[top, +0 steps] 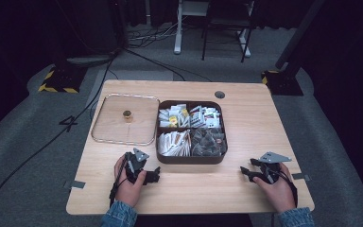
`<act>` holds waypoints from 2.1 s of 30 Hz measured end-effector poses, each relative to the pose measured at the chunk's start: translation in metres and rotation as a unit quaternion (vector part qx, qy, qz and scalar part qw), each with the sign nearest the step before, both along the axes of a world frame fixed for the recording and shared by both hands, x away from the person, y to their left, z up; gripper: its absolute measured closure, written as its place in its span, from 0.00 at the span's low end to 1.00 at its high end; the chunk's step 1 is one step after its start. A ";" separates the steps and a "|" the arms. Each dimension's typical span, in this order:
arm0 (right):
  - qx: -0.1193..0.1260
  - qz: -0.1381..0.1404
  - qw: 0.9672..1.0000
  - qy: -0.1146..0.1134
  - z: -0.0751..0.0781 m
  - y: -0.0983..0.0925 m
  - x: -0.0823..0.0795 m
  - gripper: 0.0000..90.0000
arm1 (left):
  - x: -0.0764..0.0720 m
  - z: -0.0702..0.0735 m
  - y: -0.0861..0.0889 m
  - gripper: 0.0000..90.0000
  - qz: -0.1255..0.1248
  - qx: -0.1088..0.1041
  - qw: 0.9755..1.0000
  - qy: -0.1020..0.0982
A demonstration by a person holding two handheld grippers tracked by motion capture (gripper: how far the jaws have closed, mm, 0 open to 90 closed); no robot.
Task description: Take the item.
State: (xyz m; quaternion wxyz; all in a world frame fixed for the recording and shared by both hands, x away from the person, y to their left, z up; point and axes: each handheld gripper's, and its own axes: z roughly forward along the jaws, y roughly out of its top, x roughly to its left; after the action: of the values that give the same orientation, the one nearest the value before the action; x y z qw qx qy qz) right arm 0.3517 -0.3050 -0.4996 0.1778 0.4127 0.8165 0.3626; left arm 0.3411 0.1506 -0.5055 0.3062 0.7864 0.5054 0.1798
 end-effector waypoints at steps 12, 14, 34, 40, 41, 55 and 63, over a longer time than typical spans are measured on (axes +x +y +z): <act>0.046 0.007 0.999 -0.020 0.023 0.008 0.004 0.58 | 0.000 0.000 0.000 0.00 0.000 0.000 1.000 0.000; 0.050 0.009 0.998 -0.029 0.030 0.013 0.005 0.58 | 0.000 0.000 0.000 0.00 0.000 0.000 1.000 0.000; 0.076 0.036 0.996 0.004 0.085 0.049 0.047 0.60 | 0.002 0.000 0.000 0.00 -0.004 0.002 1.000 0.000; 0.079 0.040 0.996 0.002 0.093 0.060 0.063 0.60 | 0.002 0.000 0.000 0.00 -0.004 0.002 1.000 0.000; 0.076 0.041 0.996 0.002 0.094 0.063 0.067 0.60 | 0.002 0.000 0.000 0.00 -0.004 0.002 1.000 0.000; 0.052 0.049 0.997 0.009 0.098 0.093 0.119 0.60 | 0.003 0.000 -0.001 0.00 0.000 0.001 1.000 0.000; 0.051 0.041 0.998 0.020 0.092 0.107 0.147 0.61 | 0.003 0.000 -0.001 0.00 0.000 0.001 1.000 0.000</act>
State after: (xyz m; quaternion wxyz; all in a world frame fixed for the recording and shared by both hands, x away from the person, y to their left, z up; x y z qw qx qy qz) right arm 0.4988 -0.1983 -0.4071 0.1254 0.3948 0.8163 0.4026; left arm 0.3443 0.1497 -0.5054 0.3054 0.7865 0.5056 0.1801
